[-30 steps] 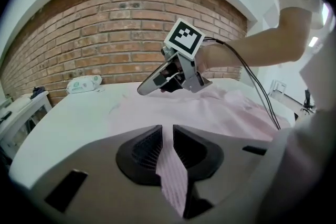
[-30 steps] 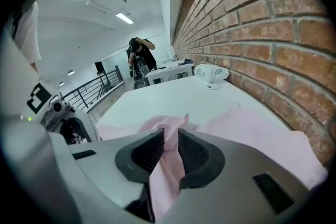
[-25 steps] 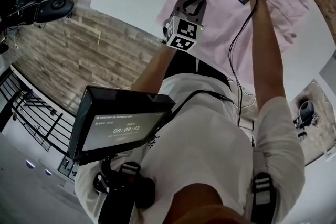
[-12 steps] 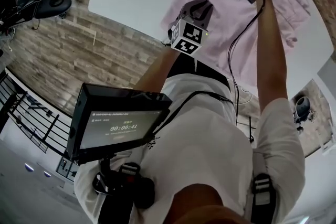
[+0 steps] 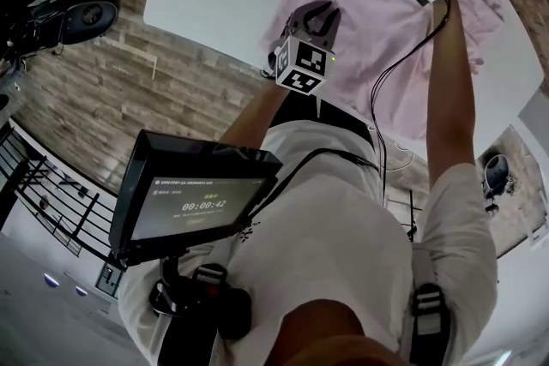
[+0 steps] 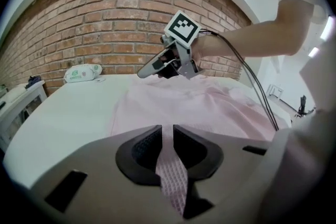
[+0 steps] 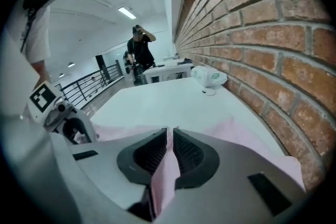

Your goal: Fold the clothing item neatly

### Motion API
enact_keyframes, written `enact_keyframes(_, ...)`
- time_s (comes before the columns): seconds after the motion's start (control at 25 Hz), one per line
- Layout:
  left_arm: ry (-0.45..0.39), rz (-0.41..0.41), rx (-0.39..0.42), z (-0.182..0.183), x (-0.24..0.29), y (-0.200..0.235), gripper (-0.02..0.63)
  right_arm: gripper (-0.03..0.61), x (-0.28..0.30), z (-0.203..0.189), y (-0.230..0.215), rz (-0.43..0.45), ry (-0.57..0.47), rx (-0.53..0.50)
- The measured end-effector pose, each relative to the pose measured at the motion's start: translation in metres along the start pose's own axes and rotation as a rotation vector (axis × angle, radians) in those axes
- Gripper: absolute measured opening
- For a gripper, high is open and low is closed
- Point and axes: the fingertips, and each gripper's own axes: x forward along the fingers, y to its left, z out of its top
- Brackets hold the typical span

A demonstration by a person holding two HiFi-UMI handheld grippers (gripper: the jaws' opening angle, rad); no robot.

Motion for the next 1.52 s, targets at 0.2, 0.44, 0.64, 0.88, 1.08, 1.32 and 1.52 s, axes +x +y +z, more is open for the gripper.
enact_keyframes(0.2, 0.073, 0.019, -0.038, -0.028, -0.013, 0.018, 0.046, 0.04, 0.03, -0.031, 0.032, 0.09, 0.183, -0.165)
enact_keyframes(0.44, 0.095, 0.025, -0.023, -0.046, -0.019, 0.016, 0.046, 0.031, 0.026, -0.027, -0.006, -0.09, 0.146, -0.171)
enact_keyframes(0.64, 0.106, 0.01, -0.022, -0.048, -0.018, 0.013, 0.046, 0.031, 0.03, -0.026, 0.032, 0.085, 0.158, -0.178)
enact_keyframes(0.88, 0.1, 0.004, -0.021, -0.051, -0.018, 0.014, 0.046, 0.031, 0.037, -0.029, 0.005, -0.067, 0.149, -0.176)
enact_keyframes(1.08, 0.017, 0.011, 0.005, -0.034, -0.022, 0.022, 0.046, 0.031, 0.025, -0.028, 0.017, -0.04, 0.124, -0.149)
enact_keyframes(1.32, -0.01, -0.067, 0.106, -0.023, -0.011, 0.004, 0.046, 0.031, -0.01, -0.026, 0.034, -0.16, 0.057, -0.071)
enact_keyframes(1.52, -0.042, -0.19, 0.178, -0.013, -0.003, -0.032, 0.046, 0.031, -0.087, -0.083, 0.067, -0.379, -0.011, 0.154)
